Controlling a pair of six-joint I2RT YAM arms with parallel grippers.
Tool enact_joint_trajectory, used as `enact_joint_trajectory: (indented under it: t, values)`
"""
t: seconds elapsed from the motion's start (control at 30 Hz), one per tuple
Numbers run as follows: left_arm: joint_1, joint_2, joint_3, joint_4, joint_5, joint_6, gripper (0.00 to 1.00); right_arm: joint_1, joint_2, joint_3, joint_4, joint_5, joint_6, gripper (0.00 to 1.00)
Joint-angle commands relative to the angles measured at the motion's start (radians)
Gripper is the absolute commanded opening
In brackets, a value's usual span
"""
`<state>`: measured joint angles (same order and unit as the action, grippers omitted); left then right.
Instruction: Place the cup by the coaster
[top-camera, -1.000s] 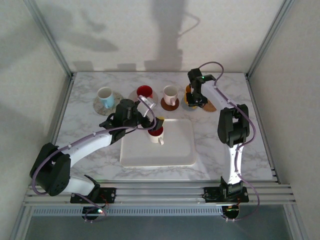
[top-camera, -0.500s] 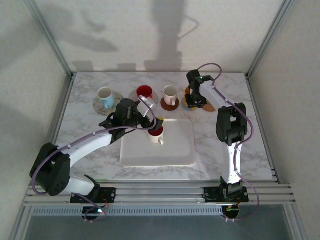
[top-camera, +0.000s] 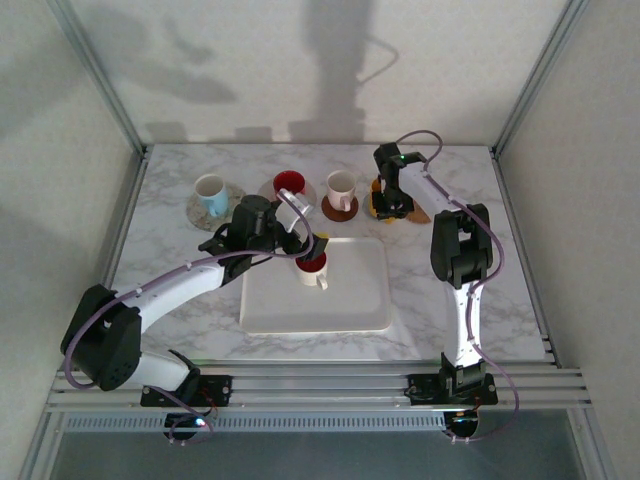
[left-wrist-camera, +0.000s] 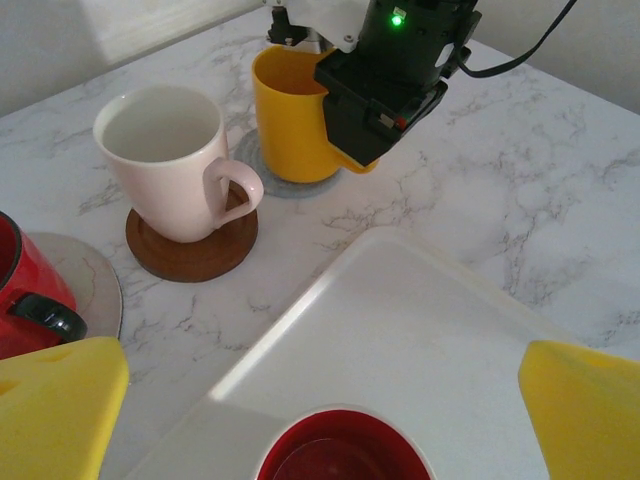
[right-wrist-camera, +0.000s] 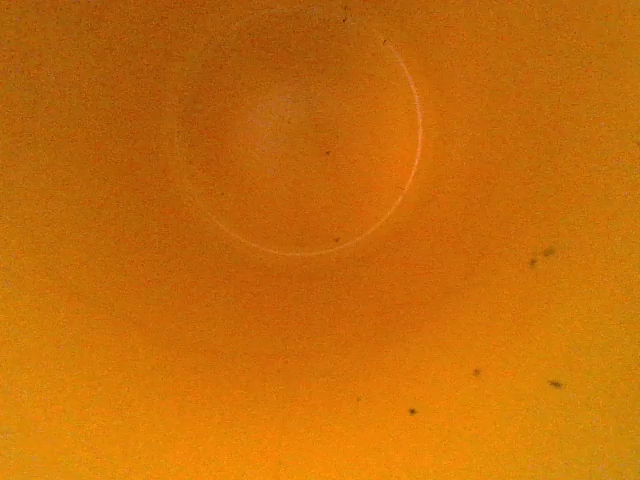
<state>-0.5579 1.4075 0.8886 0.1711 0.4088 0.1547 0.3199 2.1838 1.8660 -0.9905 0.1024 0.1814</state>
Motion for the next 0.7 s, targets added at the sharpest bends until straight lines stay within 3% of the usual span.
enact_joint_trajectory:
  t: [0.0,0.67]
  values:
    - [0.010,0.004,0.024,-0.016,0.018,0.009,1.00,-0.012,0.011,0.042,-0.008,-0.005,-0.011,0.00]
    - [0.010,-0.011,-0.002,-0.016,0.016,-0.005,1.00,-0.015,0.040,0.125,-0.048,-0.035,-0.009,0.00]
